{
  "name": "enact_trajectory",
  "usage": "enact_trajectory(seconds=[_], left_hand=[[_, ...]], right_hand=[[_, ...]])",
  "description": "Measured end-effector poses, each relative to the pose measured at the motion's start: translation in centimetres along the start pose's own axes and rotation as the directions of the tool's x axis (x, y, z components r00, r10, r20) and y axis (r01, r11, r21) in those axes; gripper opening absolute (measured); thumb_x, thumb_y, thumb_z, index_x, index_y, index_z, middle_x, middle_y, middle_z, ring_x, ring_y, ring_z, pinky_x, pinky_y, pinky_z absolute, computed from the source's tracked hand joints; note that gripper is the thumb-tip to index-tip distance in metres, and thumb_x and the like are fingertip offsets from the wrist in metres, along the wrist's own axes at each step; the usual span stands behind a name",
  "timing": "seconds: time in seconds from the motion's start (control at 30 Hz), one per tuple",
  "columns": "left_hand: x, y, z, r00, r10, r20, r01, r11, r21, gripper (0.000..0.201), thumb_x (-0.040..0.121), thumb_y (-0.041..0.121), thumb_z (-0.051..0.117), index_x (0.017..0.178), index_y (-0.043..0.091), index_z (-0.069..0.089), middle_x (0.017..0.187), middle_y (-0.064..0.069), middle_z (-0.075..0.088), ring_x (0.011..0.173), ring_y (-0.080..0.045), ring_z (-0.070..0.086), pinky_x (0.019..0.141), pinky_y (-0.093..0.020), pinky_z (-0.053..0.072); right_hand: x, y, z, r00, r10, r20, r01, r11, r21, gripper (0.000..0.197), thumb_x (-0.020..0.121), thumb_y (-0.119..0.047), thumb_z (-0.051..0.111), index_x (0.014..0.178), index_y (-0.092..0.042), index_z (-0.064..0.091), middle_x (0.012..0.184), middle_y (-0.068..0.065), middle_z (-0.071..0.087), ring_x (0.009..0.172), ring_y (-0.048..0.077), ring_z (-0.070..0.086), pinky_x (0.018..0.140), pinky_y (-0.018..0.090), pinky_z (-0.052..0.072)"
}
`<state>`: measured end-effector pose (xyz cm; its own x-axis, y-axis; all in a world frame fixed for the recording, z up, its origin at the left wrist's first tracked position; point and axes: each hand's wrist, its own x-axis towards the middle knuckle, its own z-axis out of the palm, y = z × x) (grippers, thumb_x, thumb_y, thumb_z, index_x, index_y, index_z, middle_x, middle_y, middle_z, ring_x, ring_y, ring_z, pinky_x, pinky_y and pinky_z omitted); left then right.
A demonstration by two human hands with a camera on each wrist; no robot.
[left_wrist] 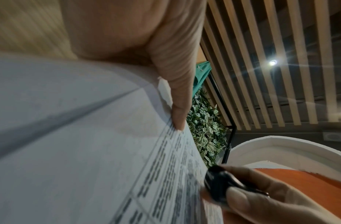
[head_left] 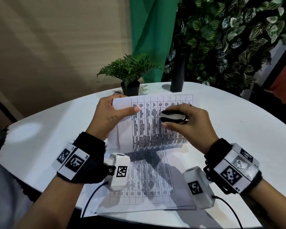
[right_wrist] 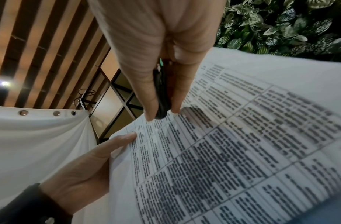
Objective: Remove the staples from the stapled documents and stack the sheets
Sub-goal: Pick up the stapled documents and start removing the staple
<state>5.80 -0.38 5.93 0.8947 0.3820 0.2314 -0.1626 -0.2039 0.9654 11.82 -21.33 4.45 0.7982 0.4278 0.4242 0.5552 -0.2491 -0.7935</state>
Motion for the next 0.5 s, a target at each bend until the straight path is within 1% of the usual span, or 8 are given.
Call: enact_trajectory(seconds=[0.1, 0.17, 0.23, 0.3, 0.37, 0.4, 0.47, 0.5], left_hand=[[-0.4, 0.5, -0.3, 0.998, 0.035, 0.060, -0.040, 0.996, 0.076, 0.033, 0.060, 0.010, 0.086, 0.085, 0.013, 0.064, 0.082, -0.004, 0.069, 0.069, -0.011, 0.062, 0.065, -0.025, 0.051], [-0.6, 0.9, -0.6, 0.992, 0.060, 0.112, -0.079, 0.983, 0.167, 0.044, 0.056, 0.016, 0.087, 0.093, 0.019, 0.062, 0.088, -0.008, 0.070, 0.076, -0.013, 0.063, 0.074, -0.032, 0.051], [-0.5, 1.3, -1.0, 0.983, 0.069, 0.170, -0.115, 0.953, 0.279, 0.047, 0.063, 0.014, 0.086, 0.101, 0.020, 0.059, 0.090, -0.006, 0.070, 0.083, -0.015, 0.064, 0.082, -0.038, 0.051], [-0.3, 1.4, -1.3, 0.974, 0.082, 0.212, -0.156, 0.919, 0.361, 0.042, 0.069, 0.016, 0.081, 0.103, 0.022, 0.056, 0.092, -0.003, 0.069, 0.089, -0.019, 0.064, 0.084, -0.042, 0.051], [-0.2, 1.5, -1.1, 0.961, 0.129, 0.245, -0.228, 0.871, 0.436, 0.041, 0.068, 0.023, 0.072, 0.104, 0.027, 0.052, 0.095, 0.005, 0.065, 0.094, -0.015, 0.060, 0.086, -0.039, 0.047], [-0.2, 1.5, -0.8, 0.950, 0.154, 0.273, -0.267, 0.853, 0.448, 0.041, 0.069, 0.023, 0.067, 0.105, 0.030, 0.050, 0.098, 0.009, 0.062, 0.097, -0.010, 0.057, 0.088, -0.035, 0.044], [-0.3, 1.5, 0.2, 0.916, 0.188, 0.354, -0.337, 0.839, 0.427, 0.036, 0.073, 0.018, 0.059, 0.104, 0.034, 0.051, 0.101, 0.010, 0.059, 0.100, -0.003, 0.052, 0.088, -0.028, 0.040], [-0.3, 1.5, 0.6, 0.902, 0.195, 0.384, -0.356, 0.840, 0.409, 0.031, 0.076, 0.018, 0.058, 0.102, 0.035, 0.055, 0.102, 0.007, 0.059, 0.102, -0.004, 0.052, 0.089, -0.027, 0.039]], right_hand=[[0.0, -0.5, 0.7, 0.996, -0.091, 0.006, 0.091, 0.995, 0.034, 0.034, 0.066, -0.006, 0.082, 0.093, -0.022, 0.066, 0.090, -0.007, 0.068, 0.085, 0.008, 0.066, 0.080, 0.021, 0.052], [0.1, -0.7, 1.1, 0.989, -0.144, 0.010, 0.144, 0.989, 0.011, 0.031, 0.067, -0.008, 0.079, 0.093, -0.018, 0.065, 0.090, -0.003, 0.066, 0.087, 0.012, 0.065, 0.080, 0.022, 0.051], [0.2, -0.9, 1.3, 0.987, -0.160, 0.031, 0.160, 0.987, -0.014, 0.030, 0.071, -0.010, 0.078, 0.097, -0.015, 0.063, 0.092, -0.002, 0.065, 0.088, 0.014, 0.064, 0.080, 0.022, 0.050], [0.3, -1.0, 1.3, 0.988, -0.143, 0.064, 0.147, 0.987, -0.068, 0.027, 0.077, -0.014, 0.075, 0.101, -0.013, 0.062, 0.093, -0.002, 0.065, 0.088, 0.013, 0.061, 0.080, 0.020, 0.049], [0.3, -0.9, 1.4, 0.995, -0.044, 0.086, 0.048, 0.998, -0.048, 0.020, 0.084, -0.020, 0.069, 0.101, -0.013, 0.061, 0.090, -0.003, 0.064, 0.081, 0.007, 0.058, 0.074, 0.019, 0.048], [0.3, -1.0, 1.6, 0.994, 0.041, 0.105, -0.044, 0.999, 0.026, 0.015, 0.087, -0.022, 0.065, 0.099, -0.014, 0.061, 0.087, -0.003, 0.063, 0.077, 0.005, 0.057, 0.071, 0.021, 0.049], [0.4, -1.1, 1.9, 0.961, 0.209, 0.181, -0.247, 0.942, 0.227, 0.014, 0.093, -0.024, 0.055, 0.094, -0.013, 0.062, 0.080, -0.001, 0.062, 0.069, 0.003, 0.057, 0.062, 0.025, 0.052], [0.5, -1.2, 2.0, 0.938, 0.264, 0.226, -0.326, 0.894, 0.308, 0.020, 0.096, -0.026, 0.050, 0.093, -0.011, 0.064, 0.077, 0.000, 0.062, 0.064, 0.003, 0.057, 0.058, 0.024, 0.051]])
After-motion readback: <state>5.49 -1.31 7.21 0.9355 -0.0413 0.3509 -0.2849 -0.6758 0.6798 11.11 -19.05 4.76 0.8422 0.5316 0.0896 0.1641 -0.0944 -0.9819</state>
